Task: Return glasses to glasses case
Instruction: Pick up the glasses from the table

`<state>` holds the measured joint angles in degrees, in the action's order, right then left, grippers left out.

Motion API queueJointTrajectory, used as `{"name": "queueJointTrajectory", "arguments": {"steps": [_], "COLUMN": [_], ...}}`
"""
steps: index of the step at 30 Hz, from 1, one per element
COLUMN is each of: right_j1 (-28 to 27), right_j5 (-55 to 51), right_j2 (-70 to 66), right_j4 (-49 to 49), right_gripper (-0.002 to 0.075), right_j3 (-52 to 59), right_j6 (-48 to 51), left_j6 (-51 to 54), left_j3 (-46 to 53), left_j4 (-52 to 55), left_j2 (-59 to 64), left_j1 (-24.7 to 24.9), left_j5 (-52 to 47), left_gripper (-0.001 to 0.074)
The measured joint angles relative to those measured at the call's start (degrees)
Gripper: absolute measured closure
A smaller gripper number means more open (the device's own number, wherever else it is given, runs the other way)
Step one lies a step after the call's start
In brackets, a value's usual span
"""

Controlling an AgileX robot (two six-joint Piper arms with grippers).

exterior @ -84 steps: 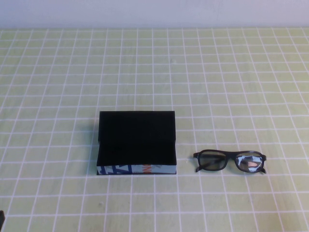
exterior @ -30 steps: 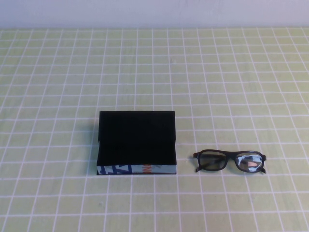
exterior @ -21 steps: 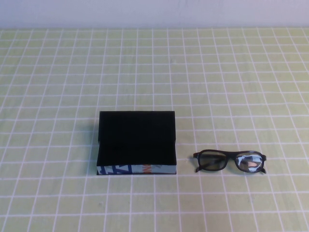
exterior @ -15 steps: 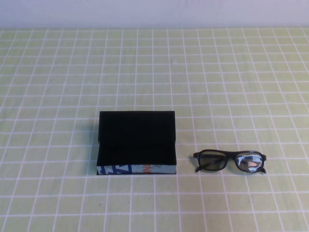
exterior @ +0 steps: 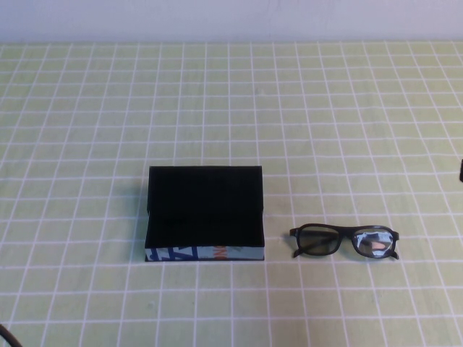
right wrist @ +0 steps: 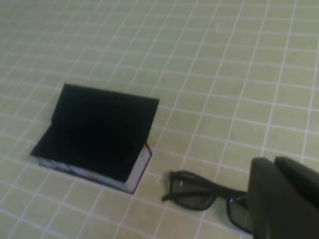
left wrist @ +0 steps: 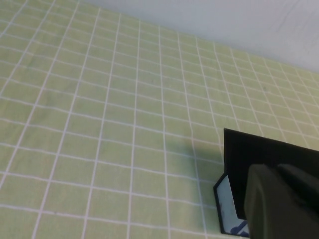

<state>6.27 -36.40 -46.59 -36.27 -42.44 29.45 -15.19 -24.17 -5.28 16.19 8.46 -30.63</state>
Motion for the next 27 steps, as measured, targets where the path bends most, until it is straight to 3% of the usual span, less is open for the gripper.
{"name": "queueJointTrajectory", "arguments": {"steps": [10, 16, 21, 24, 27], "right_j1": [1.4, 9.8, 16.4, 18.9, 19.9], "right_j5": [-16.6, -23.6, -24.3, -24.3, -22.2], "right_j2": [-19.9, -31.7, -38.8, -42.4, -45.5], "right_j4": [5.7, 17.3, 30.1, 33.8, 34.5], "right_gripper": [0.0743, 0.0743, 0.0733, 0.0665, 0.0532], "right_j3": [-16.6, -27.0, -29.5, -29.6, -29.6], "right_j6": [7.0, 8.0, 8.4, 8.5, 8.5], "left_j6": [0.3, 0.4, 0.4, 0.4, 0.4], "left_j3": [-0.3, -0.3, -0.3, -0.3, -0.3], "left_j4": [0.1, 0.2, 0.2, 0.2, 0.2], "left_j2": [0.1, 0.1, 0.1, 0.1, 0.1], "left_j1": [0.0, 0.0, 0.0, 0.0, 0.0], "left_j5": [0.4, -0.1, -1.0, -1.3, -1.5], "left_gripper": [0.0738, 0.0738, 0.0738, 0.0738, 0.0738]}}
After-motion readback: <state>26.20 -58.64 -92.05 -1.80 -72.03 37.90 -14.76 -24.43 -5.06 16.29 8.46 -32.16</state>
